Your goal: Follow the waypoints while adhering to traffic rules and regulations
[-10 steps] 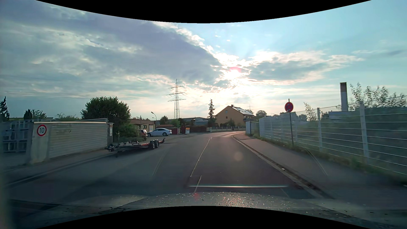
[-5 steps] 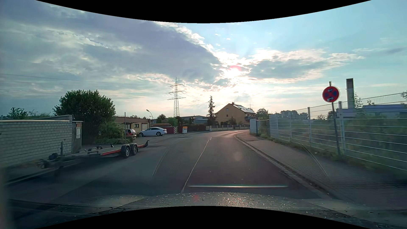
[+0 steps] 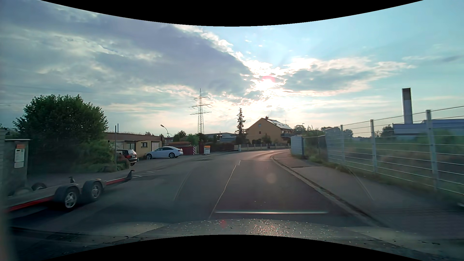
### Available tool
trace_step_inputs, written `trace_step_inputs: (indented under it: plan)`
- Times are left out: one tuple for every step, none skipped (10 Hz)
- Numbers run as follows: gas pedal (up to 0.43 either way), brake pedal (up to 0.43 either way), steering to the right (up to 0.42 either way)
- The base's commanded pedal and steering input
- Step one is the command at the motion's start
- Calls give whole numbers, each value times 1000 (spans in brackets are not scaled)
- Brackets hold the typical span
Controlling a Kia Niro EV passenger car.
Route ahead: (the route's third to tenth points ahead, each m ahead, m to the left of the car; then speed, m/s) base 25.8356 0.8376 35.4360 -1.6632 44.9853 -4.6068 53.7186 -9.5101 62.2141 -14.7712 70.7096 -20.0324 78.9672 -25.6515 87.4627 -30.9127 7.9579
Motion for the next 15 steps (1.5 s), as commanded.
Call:
trace_step_inputs:
  plan:
    - [0,0,-5]
    - [0,0,-5]
    - [0,0,-4]
    - [0,0,-4]
    - [0,0,-4]
    - [0,0,-3]
    - [0,0,-1]
    - [0,0,-1]
    - [0,0,0]
    - [0,0,2]
    - [0,0,5]
    - [0,0,8]
    - [0,0,9]
    - [0,0,9]
    - [0,0,10]
